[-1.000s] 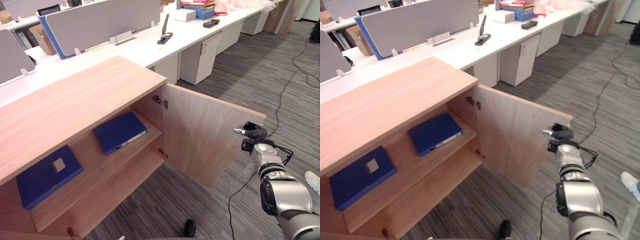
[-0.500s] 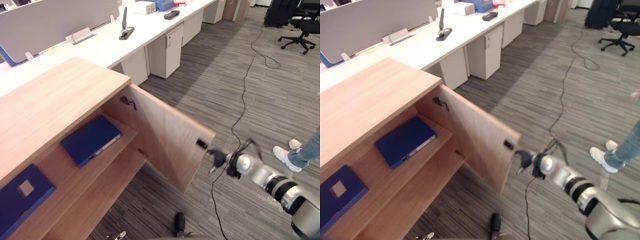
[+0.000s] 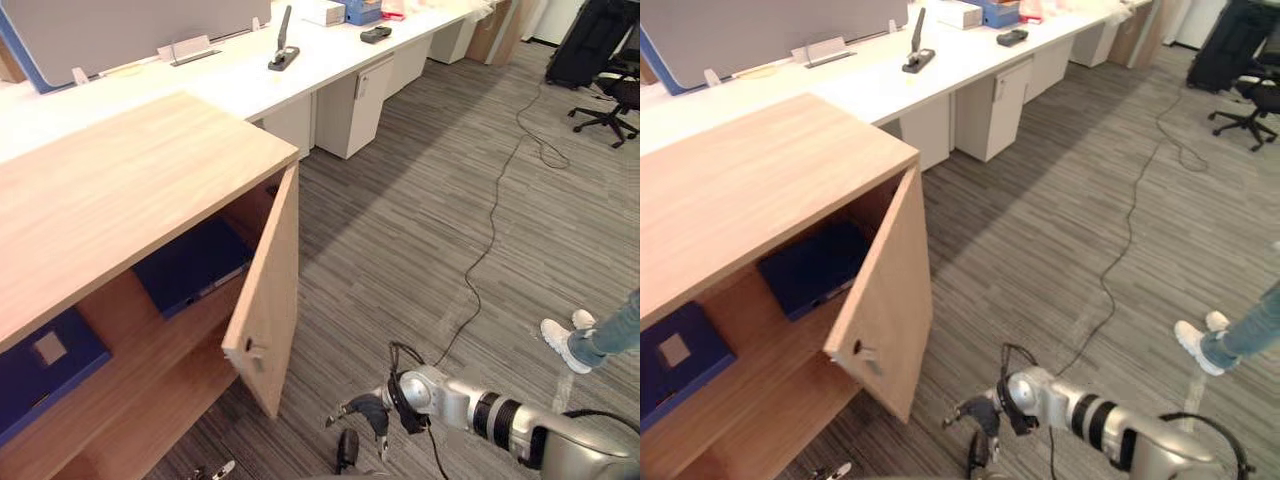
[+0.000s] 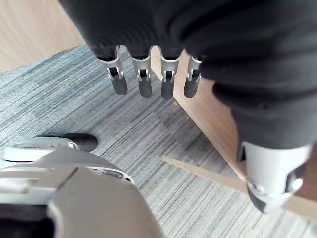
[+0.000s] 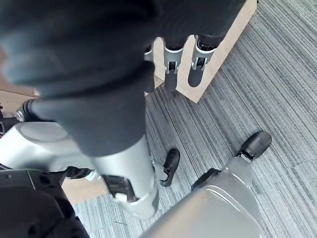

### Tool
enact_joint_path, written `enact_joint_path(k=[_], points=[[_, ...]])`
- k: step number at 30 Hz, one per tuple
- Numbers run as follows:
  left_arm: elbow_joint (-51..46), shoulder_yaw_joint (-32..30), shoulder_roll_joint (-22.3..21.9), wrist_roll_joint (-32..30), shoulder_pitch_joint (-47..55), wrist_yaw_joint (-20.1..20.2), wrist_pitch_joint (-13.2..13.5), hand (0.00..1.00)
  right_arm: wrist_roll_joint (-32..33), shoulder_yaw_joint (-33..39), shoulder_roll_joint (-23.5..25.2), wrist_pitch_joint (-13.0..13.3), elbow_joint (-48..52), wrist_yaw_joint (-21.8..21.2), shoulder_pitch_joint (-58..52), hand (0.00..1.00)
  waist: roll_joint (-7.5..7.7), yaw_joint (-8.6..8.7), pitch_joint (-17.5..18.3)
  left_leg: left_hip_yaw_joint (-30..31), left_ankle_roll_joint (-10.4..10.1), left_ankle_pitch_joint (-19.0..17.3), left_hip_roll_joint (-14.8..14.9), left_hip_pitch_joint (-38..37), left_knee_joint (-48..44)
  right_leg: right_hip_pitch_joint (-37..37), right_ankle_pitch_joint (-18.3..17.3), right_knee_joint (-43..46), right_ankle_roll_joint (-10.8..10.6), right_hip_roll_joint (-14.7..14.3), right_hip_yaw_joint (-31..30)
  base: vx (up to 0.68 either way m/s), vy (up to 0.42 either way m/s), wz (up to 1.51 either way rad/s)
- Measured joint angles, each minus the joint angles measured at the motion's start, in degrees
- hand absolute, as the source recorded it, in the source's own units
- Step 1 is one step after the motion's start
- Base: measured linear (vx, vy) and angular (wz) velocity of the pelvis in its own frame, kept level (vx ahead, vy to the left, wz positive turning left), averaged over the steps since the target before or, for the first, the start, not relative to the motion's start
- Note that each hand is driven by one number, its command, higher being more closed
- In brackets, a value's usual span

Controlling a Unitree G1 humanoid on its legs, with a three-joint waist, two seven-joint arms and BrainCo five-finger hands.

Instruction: Walk over to the cabinet, pick up the folder, carry it to the office cabinet, place the folder inside the office cabinet, then close the office cabinet door

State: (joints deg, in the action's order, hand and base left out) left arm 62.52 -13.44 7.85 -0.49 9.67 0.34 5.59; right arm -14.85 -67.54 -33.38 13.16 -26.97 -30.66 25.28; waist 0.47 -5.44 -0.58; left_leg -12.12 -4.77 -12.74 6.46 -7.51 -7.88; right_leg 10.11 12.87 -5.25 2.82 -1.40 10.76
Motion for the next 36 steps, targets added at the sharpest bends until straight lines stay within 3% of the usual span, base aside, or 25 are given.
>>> enact_joint_path(k=[5,8,10,11,12,13,15,17,18,19,20,22,26,28,29,31,32,33,34,35,36], points=[[-0.1,-0.1,-0.8,0.0,-1.6,-0.4,0.0,0.0,-4.9,1.3,5.6,0.0,-8.8,2.2,-0.6,0.0,-0.09,-0.45,-0.1,2.1,0.3,0.3,0.0,0.6,-2.5,-1.9,-0.7,0.0,-0.3,1.0,2.0,0.02,-0.005,0.27],[-0.8,2.1,-1.8,-0.1,-2.6,-1.1,0.2,0.0,-8.9,9.2,11.8,-0.6,-20.0,5.5,-7.0,0.0,-0.25,-0.69,-0.2,10.5,0.6,0.0,-0.1,3.3,-4.3,-4.8,-3.1,1.5,-1.3,3.8,11.7,0.03,0.008,1.67],[-1.4,4.2,-2.3,-0.3,-4.0,-1.3,0.2,0.0,-9.0,18.3,15.6,-1.8,-27.9,7.9,-10.7,0.0,-1.69,-0.76,-1.8,17.8,1.3,0.0,-0.1,4.9,-4.5,-4.1,-6.2,9.1,-1.8,6.5,15.8,-0.01,0.146,2.04],[-1.4,5.8,-2.5,-0.5,-4.3,-1.3,0.2,0.0,-8.7,27.6,18.7,-2.9,-33.4,10.1,-13.2,0.0,-2.58,-0.49,-2.2,23.3,1.8,0.2,-0.7,6.6,-4.6,-2.8,-7.6,14.3,-1.9,8.5,13.6,-0.07,0.229,2.53],[-1.8,7.1,-2.0,-1.1,-4.6,-1.4,0.1,0.0,-7.7,39.3,21.8,-4.3,-38.3,13.1,-15.4,0.0,-2.41,-0.13,-2.8,29.7,2.0,0.7,-2.2,8.2,-5.4,-2.3,-10.5,18.7,-1.9,10.7,8.8,-0.07,0.187,2.61],[-2.1,7.7,-1.7,-1.1,-4.7,-1.4,0.0,0.0,-6.2,45.6,23.1,-5.2,-40.1,14.9,-16.6,0.0,-2.33,-0.19,-3.0,32.3,2.0,1.0,-3.2,9.0,-5.7,-2.2,-12.7,20.2,-2.8,11.3,5.7,-0.04,0.057,2.57],[-2.4,8.0,-0.7,-0.9,-3.8,-1.6,-0.4,0.0,1.7,67.8,26.9,-8.2,-44.7,21.7,-20.4,0.0,-0.39,-0.04,-2.5,40.9,0.9,2.2,-7.4,10.7,-6.6,-4.2,-17.2,19.8,-8.2,12.9,-4.8,0.03,-0.073,2.2],[-2.3,7.8,-0.3,-0.4,-2.3,-1.7,-0.6,0.0,10.2,74.0,28.0,-9.4,-46.0,25.1,-20.9,0.0,0.31,-0.1,-2.4,43.0,0.4,2.4,-8.4,11.3,-6.5,-6.4,-19.3,17.6,-11.6,13.8,-4.4,0.08,-0.157,0.96],[-2.3,7.5,-0.8,0.6,-1.7,-1.9,-0.8,0.0,18.2,75.3,28.2,-9.5,-46.0,27.1,-21.7,0.0,-0.52,0.29,-2.3,43.3,-0.5,3.5,-7.5,12.3,-6.0,-6.8,-19.0,16.4,-11.3,13.1,-2.6,0.07,-0.214,0.68],[-2.3,6.5,-1.5,1.6,-0.9,-1.8,-0.7,0.0,23.3,75.3,28.5,-9.5,-45.9,28.3,-22.9,0.0,-1.01,0.46,-2.1,43.3,-1.3,4.0,-6.0,12.6,-4.8,-7.8,-18.5,15.1,-10.8,11.9,-0.7,0.07,-0.253,0.59],[-2.3,5.5,-1.9,2.6,-0.5,-1.9,-0.7,0.0,24.4,75.3,28.6,-9.5,-45.4,28.7,-23.3,0.0,-1.17,0.23,-2.0,43.4,-1.5,4.2,-5.3,12.5,-4.3,-8.0,-18.4,14.7,-10.6,11.2,-0.2,0.04,-0.193,0.43],[-2.4,3.1,-2.3,6.1,0.2,-1.6,-0.6,0.0,24.8,74.8,29.1,-9.4,-44.6,29.2,-23.9,0.0,-1.05,0.06,-2.0,43.4,-2.7,5.6,-3.5,12.5,-3.4,-10.0,-18.2,13.3,-9.8,9.3,2.2,0.02,-0.191,0.38],[-2.7,3.1,-2.0,8.5,0.1,-1.3,-0.1,0.0,22.6,72.4,29.5,-9.4,-44.7,29.1,-23.6,0.0,-0.04,-0.04,-3.0,41.5,-3.2,9.3,-3.3,14.4,-3.3,-12.4,-18.2,12.2,-9.0,9.0,7.7,-0.01,-0.118,0.76],[-3.9,3.3,-2.0,9.4,0.1,-1.3,-0.1,0.0,22.4,72.5,29.7,-9.4,-44.8,29.2,-22.7,0.0,0.3,-0.15,-3.7,35.0,-1.9,11.8,-3.2,15.8,-3.3,-13.1,-18.1,12.1,-8.7,9.4,10.4,-0.07,-0.028,0.7],[-4.4,3.7,-2.0,9.6,0.1,-1.3,-0.2,0.0,22.0,72.5,30.1,-9.4,-44.8,29.2,-22.4,0.0,0.56,-0.39,-4.1,28.3,-0.9,12.7,-2.7,16.7,-3.2,-13.2,-18.0,12.1,-8.3,9.5,11.7,-0.1,0.033,0.54],[-5.0,4.0,-1.5,9.5,0.0,-1.2,-0.2,0.0,20.1,72.6,30.8,-9.6,-44.9,29.2,-21.1,0.0,0.6,-0.63,-4.6,17.0,1.9,10.0,-1.2,19.6,-10.3,-12.7,-18.2,12.9,-7.8,10.1,13.4,-0.11,0.086,0.31],[-5.2,4.2,-1.8,9.1,0.2,-1.1,-0.2,0.0,19.0,73.1,30.8,-9.6,-44.5,29.2,-21.0,0.0,0.26,-0.48,-4.8,8.6,4.4,5.8,0.3,22.4,-20.4,-12.9,-18.6,13.7,-7.7,10.2,13.9,-0.08,0.151,0.3],[-5.7,4.4,-2.0,8.1,0.4,-1.1,-0.4,0.0,17.8,73.5,30.7,-9.7,-44.1,29.2,-21.0,0.0,-1.41,-0.29,-5.0,2.8,5.7,4.7,1.8,23.8,-22.6,-13.0,-19.4,14.6,-8.3,9.4,14.8,-0.05,0.126,0.49],[-5.8,4.5,-1.7,7.4,0.3,-1.1,-0.5,0.0,17.6,74.6,30.9,-9.9,-44.2,29.2,-21.3,0.0,-1.26,-0.11,-5.0,2.4,5.8,4.7,1.4,24.0,-21.0,-12.6,-19.8,14.9,-8.8,9.4,15.1,-0.05,0.113,1.06],[-6.2,5.0,-0.9,6.5,-0.1,-1.1,-0.6,0.0,16.8,76.9,31.1,-10.6,-44.7,29.2,-21.6,0.0,0.42,0.21,-4.8,4.5,6.5,7.7,-2.1,24.3,-14.3,-11.0,-20.2,13.6,-7.7,10.1,14.7,-0.04,0.059,1.42],[-6.1,5.1,-0.2,6.4,-0.5,-1.0,-0.7,0.0,16.0,78.7,31.6,-10.9,-45.0,29.2,-22.2,0.0,2.18,1.0,-4.7,3.0,6.9,7.9,-3.8,23.9,-10.6,-10.5,-18.7,10.7,-6.4,11.5,15.1,-0.05,0.1,1.65]])
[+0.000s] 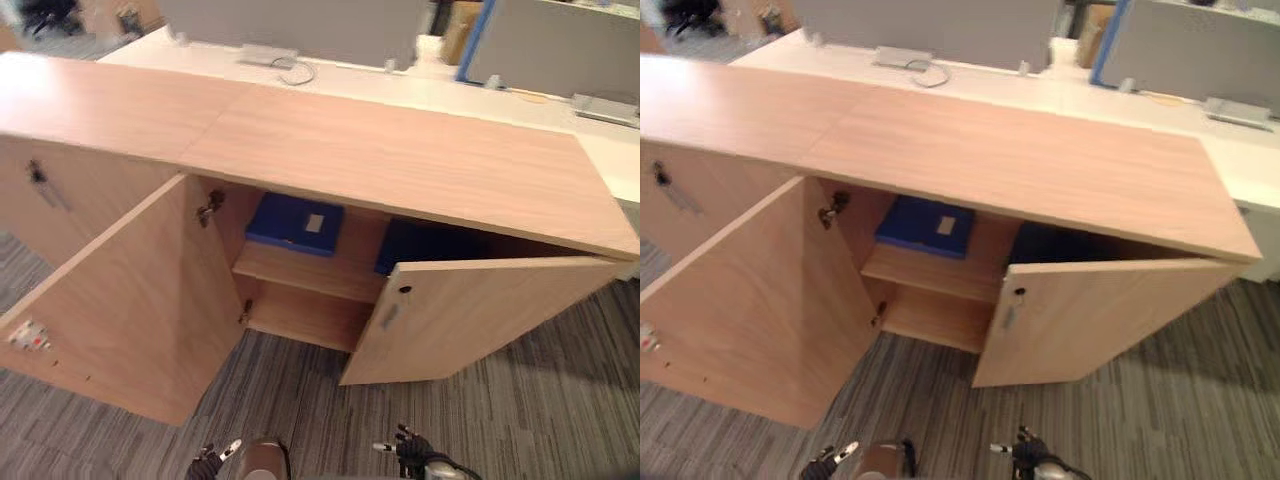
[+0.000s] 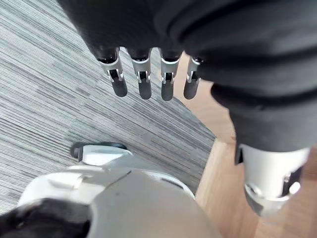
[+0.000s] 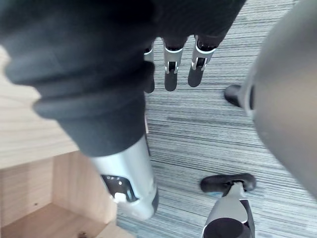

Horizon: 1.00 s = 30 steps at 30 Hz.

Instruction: Walk over to the cabinet, pick up the folder, carry it to the office cabinet, place the folder inside the office cabinet, then close the office cabinet door

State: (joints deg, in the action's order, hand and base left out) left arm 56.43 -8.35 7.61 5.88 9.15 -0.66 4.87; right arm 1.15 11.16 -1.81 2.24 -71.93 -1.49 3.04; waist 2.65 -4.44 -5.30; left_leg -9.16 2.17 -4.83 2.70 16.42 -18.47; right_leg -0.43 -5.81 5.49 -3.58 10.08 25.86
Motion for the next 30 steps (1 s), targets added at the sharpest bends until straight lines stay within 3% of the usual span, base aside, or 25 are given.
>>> enact_joint_path(k=[1,2,3,5,7,11,16,23,26,30], points=[[0.5,-0.7,-0.1,-0.3,0.5,-0.1,-0.7,0.0,-0.1,1.5,-0.4,0.0,0.4,0.1,-0.2,0.0,-0.66,-0.21,-0.7,-9.0,0.0,-4.6,3.9,0.7,-11.1,-0.6,2.1,0.5,-1.1,1.3,2.7,0.02,0.09,1.13],[0.7,-0.8,-0.8,-0.4,1.3,-0.1,-1.0,0.0,-0.1,2.0,-1.1,-0.1,1.2,0.1,-0.5,0.0,-1.95,-0.33,-0.6,-11.7,-1.0,-6.8,5.9,-1.1,-11.2,-0.9,2.0,1.0,-1.4,1.0,3.5,0.07,0.158,0.93],[1.0,-0.9,-1.7,-0.8,1.9,0.1,-1.2,0.0,0.1,3.6,-1.7,0.0,2.5,0.4,-1.0,0.0,-3.32,-0.07,-0.7,-12.1,0.5,-8.0,5.1,-1.7,-8.7,-0.8,1.4,2.6,-2.6,1.0,4.8,0.06,0.197,0.78],[1.1,-0.6,-0.8,-0.9,1.7,0.3,-1.3,0.0,0.3,5.5,-0.7,0.1,2.6,0.4,-1.1,0.0,-2.09,0.07,-0.6,-10.0,0.8,-4.5,0.5,-3.3,-2.5,-1.2,1.4,1.5,-2.5,3.1,6.3,-0.01,0.15,0.91],[1.0,-0.4,-0.7,-0.9,1.1,0.5,-1.3,0.0,1.4,7.6,-0.3,0.1,2.8,0.3,-2.3,0.0,-1.77,1.08,0.0,-6.5,1.2,1.9,-4.8,-7.3,8.5,-2.6,1.6,0.7,-1.8,4.6,7.1,0.01,0.043,1.02],[1.0,-3.6,-1.4,1.1,0.9,0.6,-1.3,0.0,2.4,7.9,-0.2,0.1,4.8,0.3,-3.3,0.0,-2.29,2.15,0.3,-1.1,1.1,11.5,-7.3,-11.6,23.8,-2.6,1.6,0.9,-1.7,4.4,12.1,0.01,-0.026,0.7],[-4.0,-12.8,-4.5,2.8,2.7,0.4,-2.3,0.0,2.3,9.7,-0.2,0.1,5.0,-0.4,-5.2,0.0,-2.12,2.06,0.3,1.1,0.8,12.0,-6.8,-11.6,23.9,-4.6,1.2,-0.6,-1.8,3.2,15.5,-0.05,-0.089,0.31],[-24.5,-28.6,-4.8,1.0,2.1,-1.3,-3.2,0.0,2.3,9.6,0.0,-0.2,9.4,-1.2,-5.6,0.0,-1.44,1.93,0.9,-0.2,1.2,11.6,-6.5,-11.8,23.9,-5.6,1.3,-1.3,-1.7,2.8,15.6,0.01,-0.023,-0.02],[-27.7,-33.4,-1.6,-1.5,-0.2,-2.5,-4.3,0.0,2.2,7.7,0.0,-0.7,11.2,-2.1,-5.3,0.0,-0.43,2.07,1.3,-1.0,0.8,11.1,-6.5,-13.3,23.9,-6.7,1.3,-1.3,-1.7,2.9,14.7,0.06,-0.01,-0.12],[-27.6,-39.9,6.7,-4.9,-3.8,-4.3,-6.3,0.0,2.2,2.7,-0.2,-1.2,13.9,-4.6,-4.9,0.0,0.7,2.28,2.0,-3.2,-0.1,10.2,-5.5,-14.6,23.9,-6.7,1.3,-1.5,-1.7,2.1,12.3,0.01,-0.033,-0.3]])
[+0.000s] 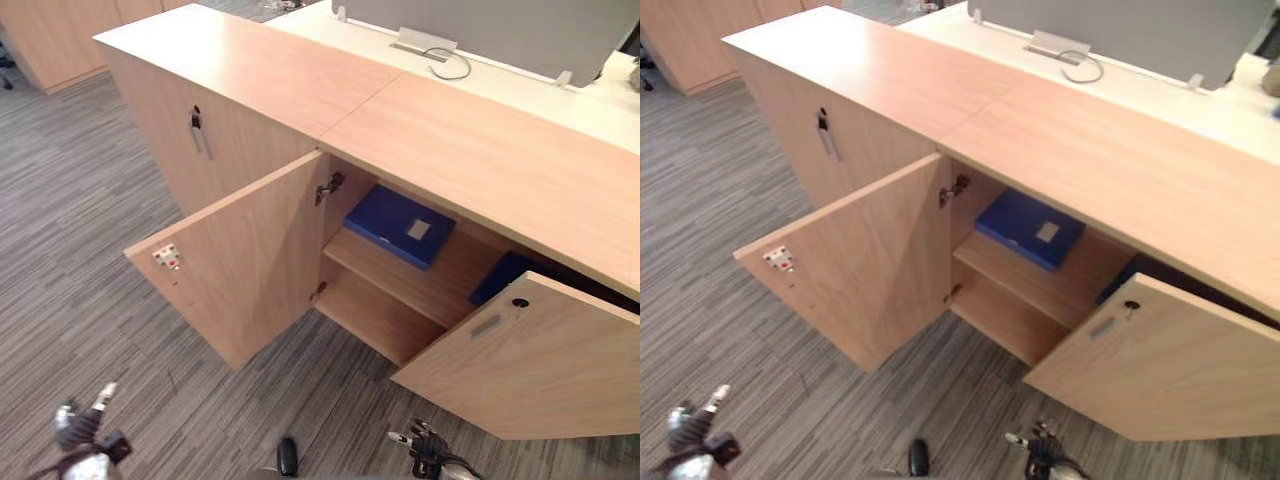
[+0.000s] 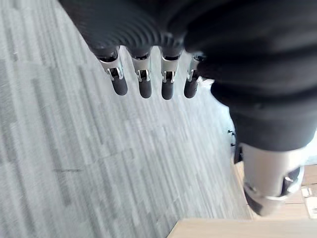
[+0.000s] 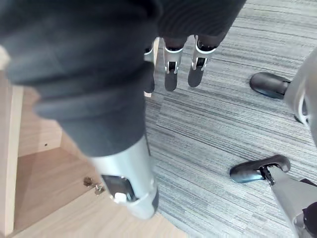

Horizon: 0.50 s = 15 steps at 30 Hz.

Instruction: Walk over to the cabinet, pick up the folder, carry it to the office cabinet, place the folder inside the office cabinet, then close the office cabinet door

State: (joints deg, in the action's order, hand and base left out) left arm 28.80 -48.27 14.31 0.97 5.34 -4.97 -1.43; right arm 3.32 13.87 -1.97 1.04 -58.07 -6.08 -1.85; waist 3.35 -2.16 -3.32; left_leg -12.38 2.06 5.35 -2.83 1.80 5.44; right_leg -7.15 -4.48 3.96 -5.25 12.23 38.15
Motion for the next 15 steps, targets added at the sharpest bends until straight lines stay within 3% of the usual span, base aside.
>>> enact_joint_path(k=[3,7,15], points=[[0.0,-1.1,6.0,-1.5,-3.2,-1.2,-0.5,0.0,0.0,-3.2,-0.4,-0.3,2.4,-0.9,-0.6,0.0,0.05,0.16,0.0,-1.3,-0.5,-0.3,0.9,-0.5,0.0,0.0,0.0,-0.5,0.0,-0.7,-1.1,-0.03,-0.054,-0.26],[1.6,-0.1,10.7,-1.8,-8.7,-2.6,-0.6,0.0,0.1,-8.0,-1.2,-1.0,5.1,-2.2,-2.0,0.0,0.03,0.57,0.1,-2.7,-1.0,-0.7,1.8,-1.1,0.0,0.1,0.0,-0.8,0.0,-1.5,-2.8,-0.05,-0.044,-0.22],[10.6,10.4,18.2,-7.9,-17.2,-2.5,-1.0,0.0,0.0,-16.0,-1.4,-1.2,6.7,-4.3,-4.1,0.0,0.55,1.47,0.5,-7.3,-1.7,-1.1,3.4,-2.0,0.0,2.1,0.0,-0.4,0.0,-2.5,-8.0,-0.02,-0.01,-0.3]])
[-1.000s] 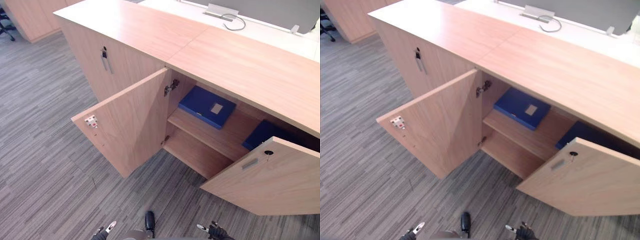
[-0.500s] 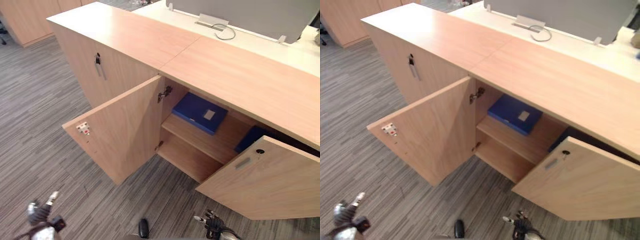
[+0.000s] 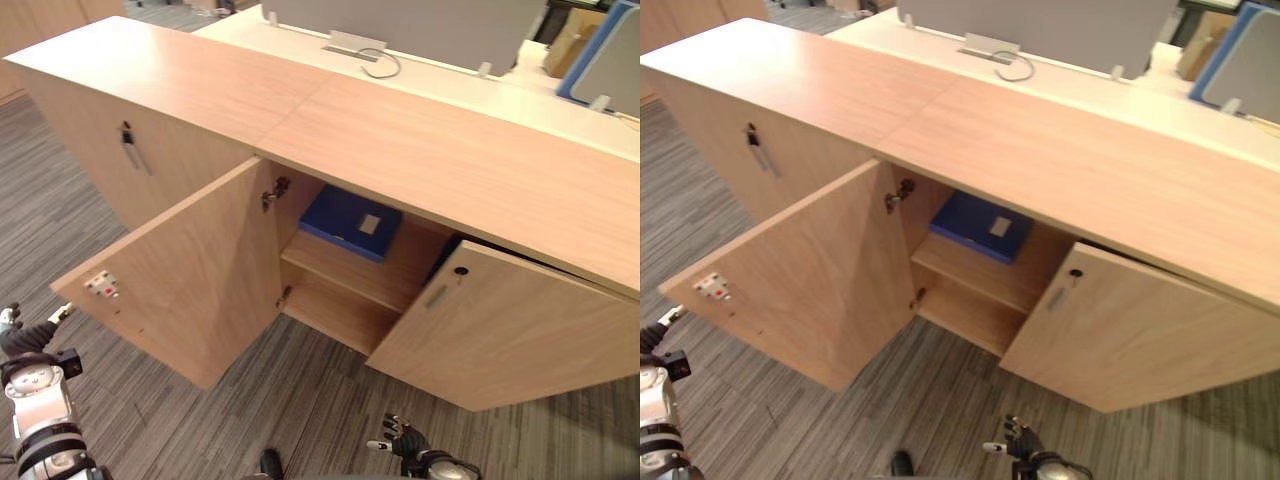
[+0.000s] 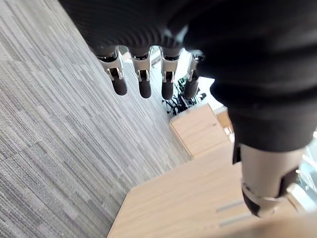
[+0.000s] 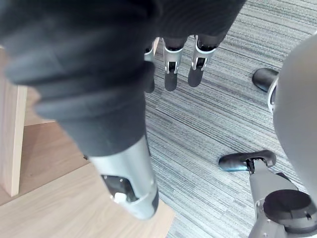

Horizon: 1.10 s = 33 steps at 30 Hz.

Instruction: Walk over to the cabinet, pick up the folder, carry it to the office cabinet, place the folder inside the office cabinet, then close the office cabinet door

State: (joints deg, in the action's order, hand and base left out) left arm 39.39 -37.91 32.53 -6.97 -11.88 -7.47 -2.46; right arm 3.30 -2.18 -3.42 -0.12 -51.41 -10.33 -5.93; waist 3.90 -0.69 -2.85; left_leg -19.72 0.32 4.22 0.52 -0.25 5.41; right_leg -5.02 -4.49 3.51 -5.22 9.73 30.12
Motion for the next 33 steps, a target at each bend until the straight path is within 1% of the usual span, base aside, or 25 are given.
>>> enact_joint_path(k=[1,4,7,10,14,16,17,18,20,22,23,25,27,30,31,32,33], points=[[2.3,1.8,1.9,0.0,-1.3,0.7,0.0,0.0,0.0,-1.3,0.4,0.0,0.0,0.0,-0.1,0.0,0.17,0.06,0.1,-0.7,0.0,0.0,0.3,0.0,0.0,0.3,0.0,0.0,0.0,-0.2,-0.9,-0.02,-0.005,-0.35],[7.0,5.7,4.1,-0.6,-4.2,2.1,0.1,0.0,0.0,-4.1,1.1,0.0,-0.1,-0.3,-0.4,0.0,0.3,0.38,0.2,-2.6,-0.4,0.0,0.9,-0.6,0.0,0.9,0.1,0.3,0.1,-0.6,-2.7,-0.03,-0.011,-0.33],[9.6,8.3,4.9,-1.8,-5.6,2.4,0.0,0.0,0.0,-4.7,1.3,0.1,0.0,-0.5,-0.3,0.0,0.24,0.23,0.3,-4.0,-0.9,0.3,1.5,-0.8,0.0,1.7,0.2,1.0,0.3,-0.9,-4.2,-0.06,-0.004,-0.24],[11.1,10.4,5.9,-3.2,-6.3,2.6,0.0,0.0,0.1,-5.9,1.2,0.1,0.1,-0.7,-0.5,0.0,0.24,0.1,0.4,-4.7,-1.5,0.8,2.0,-0.8,0.0,2.2,0.7,1.0,1.0,-1.2,-5.0,-0.08,-0.001,-0.15],[13.0,12.2,6.6,-4.6,-7.9,2.5,-0.1,0.0,0.2,-6.4,1.1,0.3,1.6,-0.8,-1.4,0.0,0.22,0.06,0.4,-5.9,-1.6,1.1,2.5,-0.7,0.0,3.6,1.1,1.6,1.6,-1.5,-6.3,-0.11,-0.007,-0.17],[13.0,13.8,6.6,-4.6,-8.0,2.5,-0.1,0.0,0.2,-6.4,1.1,0.7,2.5,-0.8,-2.1,0.0,0.2,0.01,0.4,-6.3,-1.6,1.2,2.6,-0.6,0.1,4.1,1.3,1.9,1.8,-1.6,-6.9,-0.12,0.0,-0.13],[12.7,15.7,6.5,-4.7,-8.2,2.5,-0.1,0.0,0.2,-6.4,1.1,1.0,3.1,-0.9,-2.4,0.0,0.2,0.03,0.4,-6.3,-1.6,1.2,2.7,-0.5,0.1,4.2,1.5,1.9,2.0,-1.6,-6.9,-0.11,-0.002,0.05],[11.5,17.7,6.0,-4.8,-8.2,2.5,-0.1,0.0,0.2,-6.4,1.0,1.2,3.9,-1.0,-3.0,0.0,0.21,-0.01,0.4,-6.3,-1.2,0.9,2.6,-0.2,0.1,4.3,1.5,1.9,2.1,-1.7,-6.8,-0.11,0.0,0.12],[8.1,20.4,4.5,-4.8,-7.8,2.6,-0.1,0.0,0.1,-6.4,0.8,1.3,4.7,-1.5,-3.6,0.0,0.23,-0.41,0.5,-6.5,-1.2,0.9,2.5,0.6,0.0,5.1,1.3,1.8,2.4,-1.5,-6.5,-0.06,0.009,0.19],[4.3,21.4,2.3,-4.7,-7.0,2.6,-0.2,0.0,0.1,-6.5,0.7,1.3,5.0,-2.0,-3.8,0.0,0.25,-0.76,0.5,-6.5,-1.2,0.9,2.4,1.3,0.0,5.4,1.4,1.8,2.5,-1.4,-6.3,-0.03,0.01,0.23],[2.4,21.4,0.9,-4.7,-6.5,2.4,-0.2,0.0,0.1,-6.7,0.6,1.3,5.1,-2.2,-3.9,0.0,0.25,-0.97,0.5,-6.4,-1.1,1.0,2.3,1.4,0.0,5.4,1.4,1.8,2.5,-1.2,-6.0,-0.01,0.015,0.26],[-3.2,21.6,-3.4,-4.8,-4.1,2.2,-0.2,0.0,0.1,-7.1,0.4,1.1,5.6,-2.8,-4.4,0.0,0.14,-1.68,0.7,-6.0,-0.6,1.4,1.9,1.6,0.0,5.0,1.4,1.8,2.5,-0.7,-5.0,0.01,0.023,0.23],[-7.5,22.9,-6.0,-4.9,-1.5,2.2,-0.2,0.0,0.1,-8.8,0.2,0.7,7.1,-3.0,-5.0,0.0,0.07,-2.01,1.3,-5.7,-0.3,1.9,1.5,2.0,0.0,5.1,1.4,1.7,2.5,-0.4,-4.5,0.03,0.025,0.18],[-10.8,26.6,-9.4,-7.0,1.6,2.5,-0.2,0.0,0.0,-10.5,0.5,0.2,8.7,-3.3,-4.6,0.0,-0.1,-1.97,1.5,-5.2,-0.1,1.9,0.6,2.2,0.0,5.0,1.6,2.0,2.2,0.3,-4.2,0.04,0.034,0.11],[-11.6,28.7,-11.8,-7.4,2.7,2.8,-0.2,0.0,0.0,-11.7,0.7,0.1,9.2,-3.4,-4.4,0.0,-0.07,-1.98,1.6,-5.1,0.2,2.0,0.2,2.2,0.0,4.8,1.6,1.9,2.2,0.6,-4.1,0.04,0.032,0.09],[-12.0,29.7,-12.8,-7.9,3.1,2.9,-0.2,0.0,0.0,-11.9,0.9,0.1,9.2,-3.3,-4.1,0.0,-0.06,-1.97,1.6,-5.0,0.5,2.2,0.1,2.2,0.0,4.7,1.6,1.8,2.2,0.7,-4.1,0.04,0.033,0.1],[-12.9,32.2,-14.6,-8.6,3.7,3.0,-0.2,0.0,0.0,-13.1,0.9,0.1,9.3,-3.4,-3.2,0.0,-0.1,-1.93,1.6,-4.9,0.6,2.1,-0.1,2.2,0.0,4.6,1.7,1.7,2.1,0.9,-4.0,0.03,0.014,0.06]])
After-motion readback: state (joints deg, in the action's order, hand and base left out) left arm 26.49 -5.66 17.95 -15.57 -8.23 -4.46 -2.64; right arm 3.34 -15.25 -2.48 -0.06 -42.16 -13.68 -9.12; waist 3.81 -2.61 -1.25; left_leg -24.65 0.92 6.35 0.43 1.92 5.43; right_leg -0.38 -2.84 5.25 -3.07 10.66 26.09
